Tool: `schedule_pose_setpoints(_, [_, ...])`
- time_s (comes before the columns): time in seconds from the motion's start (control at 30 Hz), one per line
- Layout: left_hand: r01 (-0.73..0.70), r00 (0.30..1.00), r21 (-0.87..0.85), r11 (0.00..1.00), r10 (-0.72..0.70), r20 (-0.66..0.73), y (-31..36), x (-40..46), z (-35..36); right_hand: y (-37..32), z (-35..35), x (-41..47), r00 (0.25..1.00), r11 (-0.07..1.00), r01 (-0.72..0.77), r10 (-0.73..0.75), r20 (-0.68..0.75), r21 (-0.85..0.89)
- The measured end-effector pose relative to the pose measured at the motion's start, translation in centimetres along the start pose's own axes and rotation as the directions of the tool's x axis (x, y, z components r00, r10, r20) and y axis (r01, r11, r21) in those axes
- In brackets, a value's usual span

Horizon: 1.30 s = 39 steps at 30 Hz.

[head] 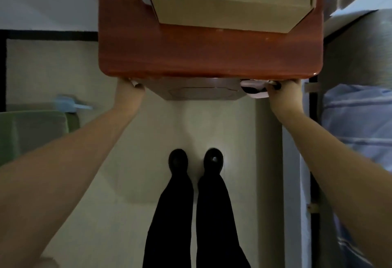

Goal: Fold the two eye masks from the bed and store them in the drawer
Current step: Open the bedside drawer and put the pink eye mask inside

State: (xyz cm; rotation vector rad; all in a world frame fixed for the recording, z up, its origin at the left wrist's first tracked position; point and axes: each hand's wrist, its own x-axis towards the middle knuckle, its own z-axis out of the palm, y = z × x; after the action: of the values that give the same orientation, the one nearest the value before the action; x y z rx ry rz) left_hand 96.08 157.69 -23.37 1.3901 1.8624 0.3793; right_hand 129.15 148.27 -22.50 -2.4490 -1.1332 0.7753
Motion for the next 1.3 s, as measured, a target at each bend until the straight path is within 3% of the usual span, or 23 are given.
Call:
schedule_pose_setpoints(0.07, [-0.001,0.997,0.083,0.997,0.007,-0.075,-0.3,-0.1,0.0,-0.3,-0.1,-0.2,1.000,1.000,0.009,-0.009,-0.016,0.006])
schedule_pose_setpoints(0.17, [-0.018,0.998,0.036,0.999,0.020,-0.052,-0.1,-0.8,0.0,-0.6,-0.8,-2.0,0.997,0.997,0.076,-0.077,-0.012,-0.022])
schedule_pose_setpoints(0.3, [-0.033,0.999,0.113,0.993,0.030,0.021,-0.4,-0.8,-0.9,-2.0,1.6,-4.7,0.959,0.962,0.251,-0.233,0.161,-0.107])
schedule_pose_setpoints(0.43, [-0.061,0.998,0.156,0.986,0.056,0.033,-0.7,0.0,-1.3,-2.6,2.4,-2.6,0.999,0.999,0.037,-0.037,0.000,-0.010])
schedule_pose_setpoints(0.5, [-0.057,0.998,0.090,0.994,0.058,-0.011,-0.6,-0.2,-0.8,-1.7,1.1,-1.7,0.998,0.999,-0.035,0.037,-0.060,0.036])
schedule_pose_setpoints(0.6, [-0.022,0.996,-0.111,0.994,0.011,-0.093,-0.2,-0.7,0.6,-1.2,-0.7,-1.4,0.996,1.000,-0.008,0.007,-0.092,-0.011])
schedule_pose_setpoints(0.7, [-0.001,0.992,-0.178,0.984,-0.022,-0.126,0.2,-0.5,1.3,-0.9,-1.2,-1.1,0.999,0.998,0.020,-0.022,-0.045,-0.051])
schedule_pose_setpoints(0.87, [-0.047,0.998,-0.143,0.989,0.040,-0.049,-1.2,-0.9,0.3,0.2,-1.2,-2.5,0.996,0.995,0.084,-0.083,-0.025,0.045])
schedule_pose_setpoints(1.1, [0.142,0.981,-0.221,0.965,-0.108,0.159,-6.4,-7.7,-0.3,5.3,-0.2,-9.4,0.993,0.995,0.093,-0.092,0.078,-0.018])
schedule_pose_setpoints(1.3, [0.148,0.970,-0.076,0.986,-0.129,0.208,-8.9,-8.7,0.0,7.7,1.4,-11.0,0.988,0.995,0.054,-0.041,0.151,-0.082])
